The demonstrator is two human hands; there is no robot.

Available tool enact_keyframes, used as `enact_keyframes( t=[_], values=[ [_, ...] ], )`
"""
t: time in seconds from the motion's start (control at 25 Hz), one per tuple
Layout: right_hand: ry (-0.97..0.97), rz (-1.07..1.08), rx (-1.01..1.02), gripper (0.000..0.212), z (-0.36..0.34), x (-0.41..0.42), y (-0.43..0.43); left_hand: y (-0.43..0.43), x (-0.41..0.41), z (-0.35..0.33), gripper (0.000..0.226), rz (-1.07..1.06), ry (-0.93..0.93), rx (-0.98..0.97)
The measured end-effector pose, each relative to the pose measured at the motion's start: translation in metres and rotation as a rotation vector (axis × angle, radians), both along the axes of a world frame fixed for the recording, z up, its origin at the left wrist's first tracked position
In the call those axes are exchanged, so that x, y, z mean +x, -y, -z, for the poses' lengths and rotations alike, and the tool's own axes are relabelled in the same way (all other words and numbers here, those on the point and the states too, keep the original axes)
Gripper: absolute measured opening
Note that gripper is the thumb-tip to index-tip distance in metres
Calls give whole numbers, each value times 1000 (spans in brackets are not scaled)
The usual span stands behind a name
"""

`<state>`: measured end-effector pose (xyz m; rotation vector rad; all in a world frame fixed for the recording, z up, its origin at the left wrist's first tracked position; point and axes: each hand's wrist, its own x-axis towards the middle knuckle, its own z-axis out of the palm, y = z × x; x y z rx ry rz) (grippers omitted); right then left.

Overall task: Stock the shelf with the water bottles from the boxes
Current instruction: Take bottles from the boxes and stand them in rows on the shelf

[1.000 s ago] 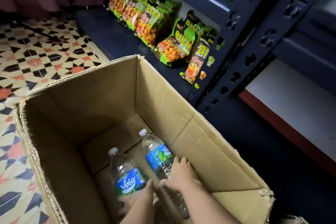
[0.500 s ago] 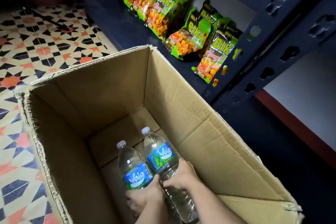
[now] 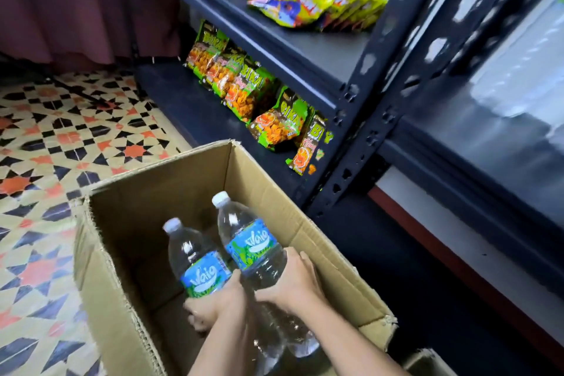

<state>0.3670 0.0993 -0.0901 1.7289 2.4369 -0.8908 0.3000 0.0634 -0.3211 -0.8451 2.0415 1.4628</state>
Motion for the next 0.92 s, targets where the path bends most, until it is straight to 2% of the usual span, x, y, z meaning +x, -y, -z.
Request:
enact_keyframes(
  t=[0.04,0.08,0.12,0.2,0.32,0.48,0.56,0.8,0.92],
  values=[
    [-61,15,22,77,-20,3,3,12,-11,-125,93,54,-117,111],
    [-129,42,57,80,-42,7,8,31,-21,-200,86,124,-146,175],
    [-193,72,104,85,-62,13,13,42,-18,-248,82,202,-169,156],
    [-312,112,205,91,-97,26,25,54,-17,-292,77,291,-323,158],
    [-524,168,308,86,-148,48,45,73,-9,-349,64,476,-574,282],
    [-731,262,489,65,-211,84,67,85,22,-435,59,587,-822,511],
    [-789,302,591,60,-239,102,73,83,40,-468,60,634,-910,585],
    [-892,475,810,80,-304,154,63,57,95,-549,72,729,-1020,762],
    [-916,526,861,78,-329,174,48,40,116,-577,79,766,-1071,804]
  ],
)
